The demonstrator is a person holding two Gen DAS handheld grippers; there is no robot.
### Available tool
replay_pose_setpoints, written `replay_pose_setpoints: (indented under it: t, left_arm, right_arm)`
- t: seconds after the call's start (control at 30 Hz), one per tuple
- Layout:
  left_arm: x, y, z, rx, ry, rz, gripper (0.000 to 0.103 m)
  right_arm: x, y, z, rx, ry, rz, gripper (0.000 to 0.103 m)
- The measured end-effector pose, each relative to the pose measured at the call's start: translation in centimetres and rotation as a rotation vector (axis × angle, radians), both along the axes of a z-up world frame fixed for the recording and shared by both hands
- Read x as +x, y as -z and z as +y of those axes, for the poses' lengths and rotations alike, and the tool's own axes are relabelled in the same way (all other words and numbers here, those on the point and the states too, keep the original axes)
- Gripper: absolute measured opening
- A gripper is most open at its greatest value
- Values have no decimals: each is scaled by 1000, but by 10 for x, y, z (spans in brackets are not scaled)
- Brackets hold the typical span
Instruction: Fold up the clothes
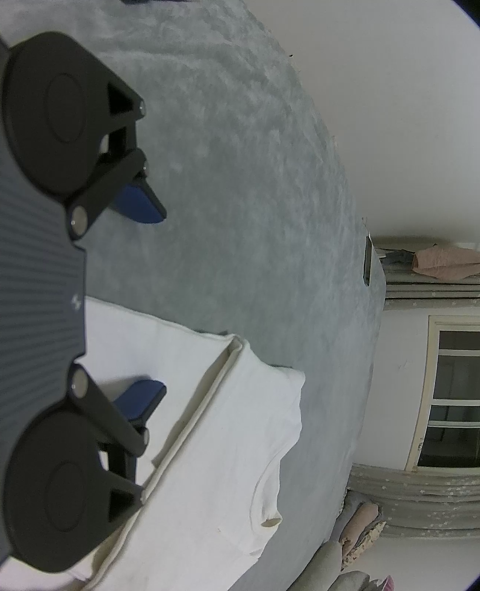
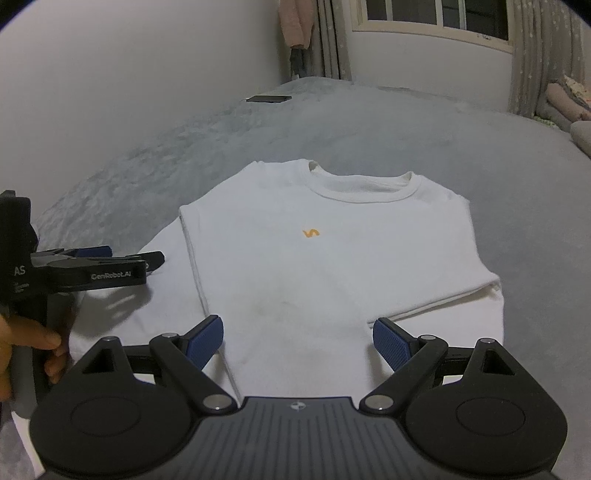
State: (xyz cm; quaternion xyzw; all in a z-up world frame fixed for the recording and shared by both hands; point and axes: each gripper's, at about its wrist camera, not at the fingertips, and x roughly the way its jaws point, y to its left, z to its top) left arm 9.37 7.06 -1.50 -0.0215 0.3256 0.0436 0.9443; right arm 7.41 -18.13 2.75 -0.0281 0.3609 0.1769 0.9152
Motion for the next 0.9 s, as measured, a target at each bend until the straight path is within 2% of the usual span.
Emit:
replay_pose_setpoints:
  t: [0.13,0.3,0.43,0.53,0.6,0.63,0.7,0.73,0.77,0.83,0.9]
  left_arm:
    - [-1,-1,5,-39,18,-4,97]
    - [-6,-3,20,-156,32,-34,99]
    - [-6,-7,20,-163,45,-12,98]
    - [-8,-16,22,-202,97,0,91]
    - [-12,-23,25,-219,128,-14,85]
    - [-14,-26,25,-201,140,-16,80]
    - [-17,-28,21,-149,157,-20,72]
    - [-19,-28,19,-119,164,-21,63]
    - [-20,-29,16,-101,175,-16,59]
    - [-24,-29,11,-112,220,9,42]
    - [-31,-34,7,-110,266,-2,40]
  right_arm:
    - [1,7,1,-34,-1,23,88]
    - [4,20,0,-73,-5,41,91]
    - [4,19,-7,-46,-4,50,90]
    - [-1,9,-12,-30,16,46,90]
    - [-11,-4,-17,6,10,1,89]
    - [-15,-11,-20,31,8,-24,85]
    - [-22,-23,-29,108,23,-60,64]
    - [-24,-28,-32,143,30,-72,42]
    - [-26,-30,-32,152,29,-74,24]
    - [-31,-25,-23,115,12,-60,7]
    - [-36,-19,-16,89,-1,-35,7]
